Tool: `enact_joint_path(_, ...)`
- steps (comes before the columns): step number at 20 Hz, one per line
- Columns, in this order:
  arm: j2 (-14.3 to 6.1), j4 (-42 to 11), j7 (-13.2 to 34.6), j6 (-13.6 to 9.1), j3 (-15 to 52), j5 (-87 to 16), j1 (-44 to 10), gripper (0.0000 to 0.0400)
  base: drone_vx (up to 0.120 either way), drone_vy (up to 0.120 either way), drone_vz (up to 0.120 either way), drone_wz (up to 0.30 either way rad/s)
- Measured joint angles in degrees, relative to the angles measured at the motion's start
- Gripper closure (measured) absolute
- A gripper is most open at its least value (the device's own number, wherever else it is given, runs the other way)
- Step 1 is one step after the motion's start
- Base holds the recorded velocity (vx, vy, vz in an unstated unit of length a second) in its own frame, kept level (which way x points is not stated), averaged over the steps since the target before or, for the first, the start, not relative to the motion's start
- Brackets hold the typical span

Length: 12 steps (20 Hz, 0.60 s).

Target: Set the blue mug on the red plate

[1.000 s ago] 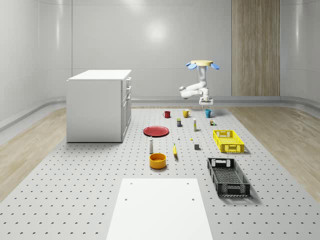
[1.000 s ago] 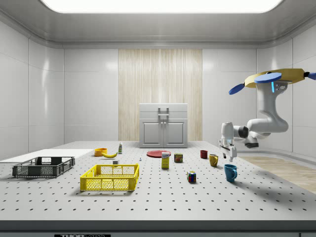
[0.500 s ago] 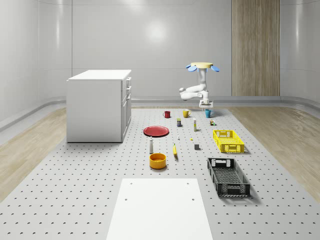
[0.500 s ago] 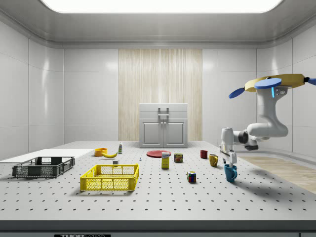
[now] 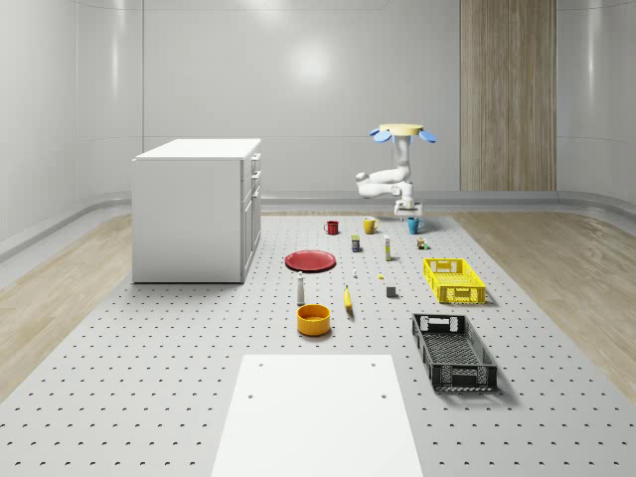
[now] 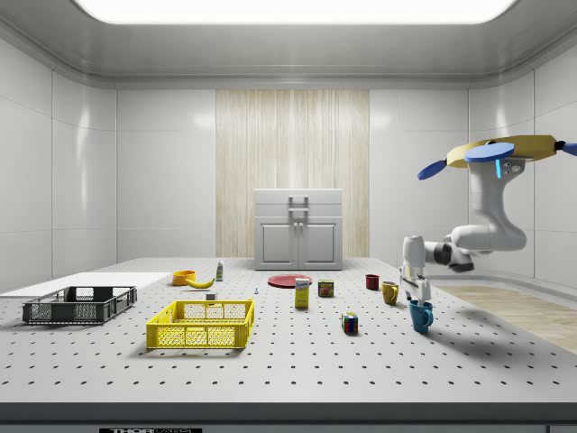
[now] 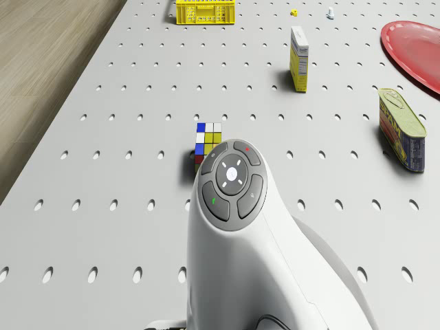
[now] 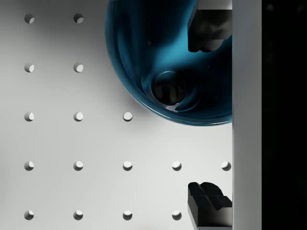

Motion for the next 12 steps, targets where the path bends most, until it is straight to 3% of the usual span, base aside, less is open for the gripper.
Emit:
enact_joint_path(10, -1.78, 0.35, 0.75, 2.05, -0.81, -0.35, -0.92, 0.0000, 0.000, 0.000, 0.000, 0.000)
enact_joint_path(12, -2.09, 0.40, 0.85, 2.38, -0.84, -0.30, -1.05, 0.0102, 0.000, 0.000, 0.000, 0.000)
